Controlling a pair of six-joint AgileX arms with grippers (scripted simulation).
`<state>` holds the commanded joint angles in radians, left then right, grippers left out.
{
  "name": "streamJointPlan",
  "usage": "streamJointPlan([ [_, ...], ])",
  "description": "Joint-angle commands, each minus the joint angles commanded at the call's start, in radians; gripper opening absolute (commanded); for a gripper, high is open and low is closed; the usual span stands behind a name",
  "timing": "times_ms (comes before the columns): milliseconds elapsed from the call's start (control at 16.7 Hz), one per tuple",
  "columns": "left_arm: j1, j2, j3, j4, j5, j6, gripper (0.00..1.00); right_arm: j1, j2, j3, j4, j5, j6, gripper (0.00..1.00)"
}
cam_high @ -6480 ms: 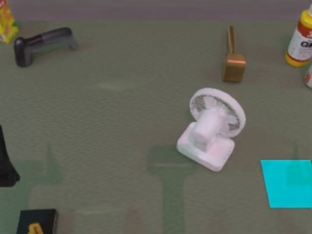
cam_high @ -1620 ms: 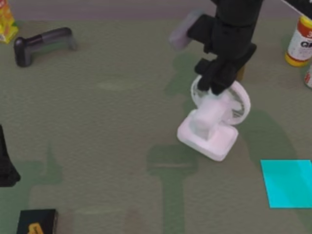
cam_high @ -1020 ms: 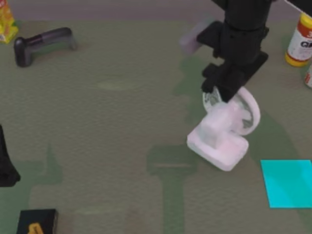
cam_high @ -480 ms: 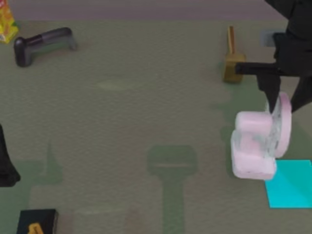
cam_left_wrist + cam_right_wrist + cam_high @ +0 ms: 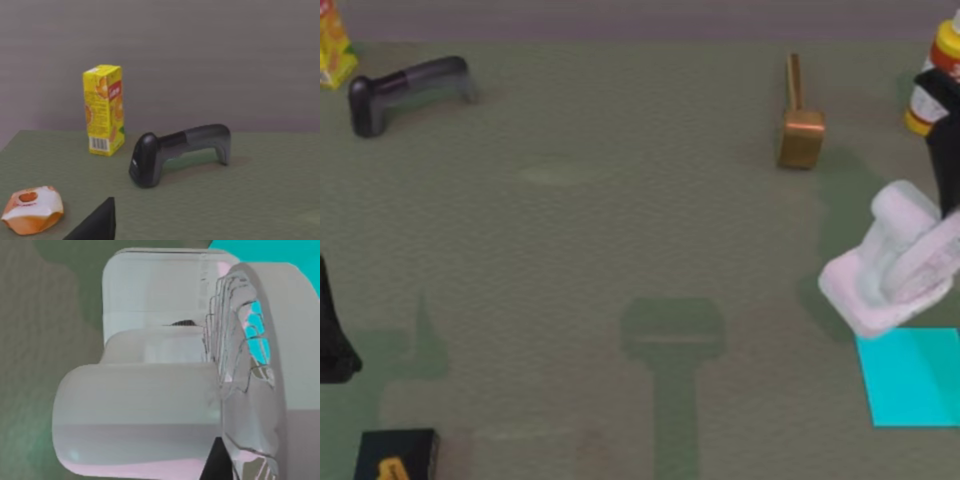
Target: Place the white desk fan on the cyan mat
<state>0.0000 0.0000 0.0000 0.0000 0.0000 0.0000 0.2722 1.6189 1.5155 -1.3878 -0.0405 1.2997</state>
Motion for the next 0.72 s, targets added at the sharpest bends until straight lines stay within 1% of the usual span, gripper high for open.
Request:
streamJointPlan([
  [180, 0.000, 0.000, 0.000, 0.000, 0.000, 0.000, 1.00, -0.003, -0.080, -0.099, 0.018, 0.014, 0.259, 0.00],
  [360, 0.000, 0.000, 0.000, 0.000, 0.000, 0.000, 1.00, 0.004, -0.124, -0.180, 0.016, 0.031, 0.440, 0.00],
  [540, 0.000, 0.000, 0.000, 0.000, 0.000, 0.000, 1.00, 0.011, -0.139, -0.227, 0.007, 0.044, 0.527, 0.00],
  [720, 0.000, 0.000, 0.000, 0.000, 0.000, 0.000, 1.00, 0.011, -0.140, -0.231, 0.006, 0.045, 0.535, 0.00],
])
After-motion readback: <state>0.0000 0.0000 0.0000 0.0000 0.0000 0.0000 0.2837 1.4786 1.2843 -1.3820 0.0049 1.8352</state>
